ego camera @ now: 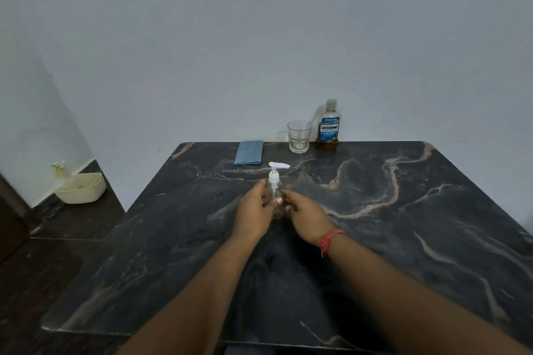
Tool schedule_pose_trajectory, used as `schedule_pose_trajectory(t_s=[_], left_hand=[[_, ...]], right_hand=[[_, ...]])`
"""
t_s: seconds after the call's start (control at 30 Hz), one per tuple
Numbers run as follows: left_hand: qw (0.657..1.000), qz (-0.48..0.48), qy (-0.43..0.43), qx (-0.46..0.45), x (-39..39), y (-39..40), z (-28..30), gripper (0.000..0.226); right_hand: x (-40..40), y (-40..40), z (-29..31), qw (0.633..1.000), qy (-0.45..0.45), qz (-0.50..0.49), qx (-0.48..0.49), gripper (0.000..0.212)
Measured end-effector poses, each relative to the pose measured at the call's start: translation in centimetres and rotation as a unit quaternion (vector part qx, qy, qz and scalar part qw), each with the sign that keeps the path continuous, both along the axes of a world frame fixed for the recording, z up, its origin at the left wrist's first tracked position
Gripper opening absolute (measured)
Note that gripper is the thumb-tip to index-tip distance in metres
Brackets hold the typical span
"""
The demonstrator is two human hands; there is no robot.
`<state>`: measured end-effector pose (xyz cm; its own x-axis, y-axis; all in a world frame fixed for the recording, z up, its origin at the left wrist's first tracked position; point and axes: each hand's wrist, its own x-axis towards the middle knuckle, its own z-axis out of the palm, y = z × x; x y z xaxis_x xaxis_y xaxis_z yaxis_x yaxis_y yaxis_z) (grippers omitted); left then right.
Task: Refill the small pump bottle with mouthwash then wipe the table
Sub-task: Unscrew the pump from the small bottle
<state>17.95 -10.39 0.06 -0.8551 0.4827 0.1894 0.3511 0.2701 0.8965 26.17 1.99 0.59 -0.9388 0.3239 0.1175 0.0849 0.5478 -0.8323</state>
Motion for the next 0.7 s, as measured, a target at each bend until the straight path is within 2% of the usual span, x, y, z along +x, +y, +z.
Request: schedule_pose_trajectory(t_s=[0.2, 0.27, 0.37, 0.5, 0.7], left_hand=[[1.0, 0.001, -0.006, 0.021, 0.3, 0.2, -0.3, 0.039], [1.0, -0.01, -0.014, 0.026, 0.2, 0.2, -0.3, 0.034], [0.999, -0.026, -0.018, 0.023, 0.2, 0.2, 0.0, 0.039], [0.999, -0.034, -0.008, 0.008, 0.0, 0.0, 0.2, 0.042], [1.0, -0.024, 0.007, -0.011, -0.5, -0.2, 0.1, 0.038]], right_hand=[[-0.1, 0.4, 3.4, 0.994, 0.065, -0.069, -0.045, 0.038], [-0.5, 0.4, 4.4, 0.995, 0.067, -0.068, -0.032, 0.036], [-1.0, 0.0, 4.9, 0.997, 0.055, -0.059, -0.001, 0.036], [-2.0, -0.6, 4.9, 0.992, 0.064, -0.106, 0.003, 0.035], [-2.5, -0.4, 4.9, 0.99, 0.084, -0.103, -0.052, 0.029]])
